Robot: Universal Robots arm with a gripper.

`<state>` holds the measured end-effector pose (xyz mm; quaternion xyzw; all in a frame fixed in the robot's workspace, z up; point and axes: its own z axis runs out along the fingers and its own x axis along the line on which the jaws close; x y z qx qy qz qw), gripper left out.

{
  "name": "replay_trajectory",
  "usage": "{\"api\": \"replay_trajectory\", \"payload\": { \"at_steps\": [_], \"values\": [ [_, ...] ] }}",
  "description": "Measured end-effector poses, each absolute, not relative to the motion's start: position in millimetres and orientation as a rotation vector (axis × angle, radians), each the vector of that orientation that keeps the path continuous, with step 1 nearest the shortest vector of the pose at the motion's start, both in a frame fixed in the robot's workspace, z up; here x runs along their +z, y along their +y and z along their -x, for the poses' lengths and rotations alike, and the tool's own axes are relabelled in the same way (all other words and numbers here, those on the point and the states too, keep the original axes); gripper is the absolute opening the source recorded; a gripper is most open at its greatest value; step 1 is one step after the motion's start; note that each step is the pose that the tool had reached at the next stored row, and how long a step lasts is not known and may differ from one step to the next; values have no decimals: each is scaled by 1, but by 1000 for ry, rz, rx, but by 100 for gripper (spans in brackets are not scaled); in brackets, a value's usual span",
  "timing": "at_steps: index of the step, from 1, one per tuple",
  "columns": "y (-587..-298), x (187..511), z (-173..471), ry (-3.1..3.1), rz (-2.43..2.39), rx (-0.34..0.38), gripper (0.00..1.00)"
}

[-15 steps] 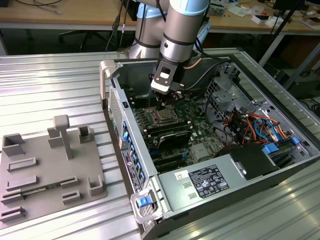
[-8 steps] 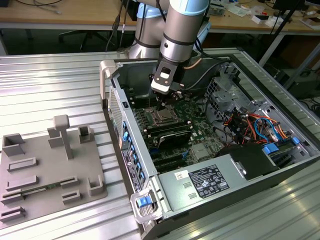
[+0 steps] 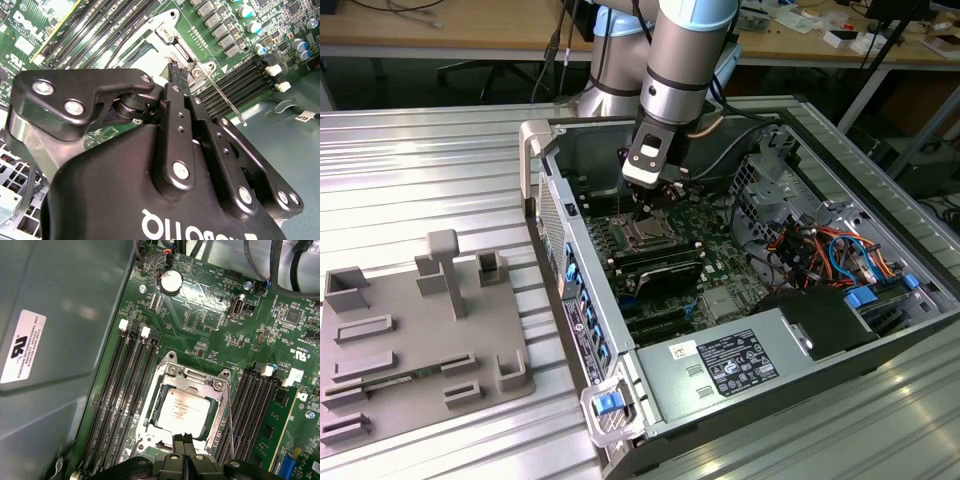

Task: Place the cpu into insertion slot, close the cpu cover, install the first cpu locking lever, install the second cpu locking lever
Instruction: 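Install the first cpu locking lever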

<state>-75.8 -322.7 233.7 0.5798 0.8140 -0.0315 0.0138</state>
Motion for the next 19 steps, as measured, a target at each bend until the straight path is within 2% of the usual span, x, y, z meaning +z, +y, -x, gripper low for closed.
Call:
{"api": "replay_trajectory", "payload": {
  "at_steps": [19],
  "values": [
    [-322,251,78,2618,-1683,-92,11]
  ]
}}
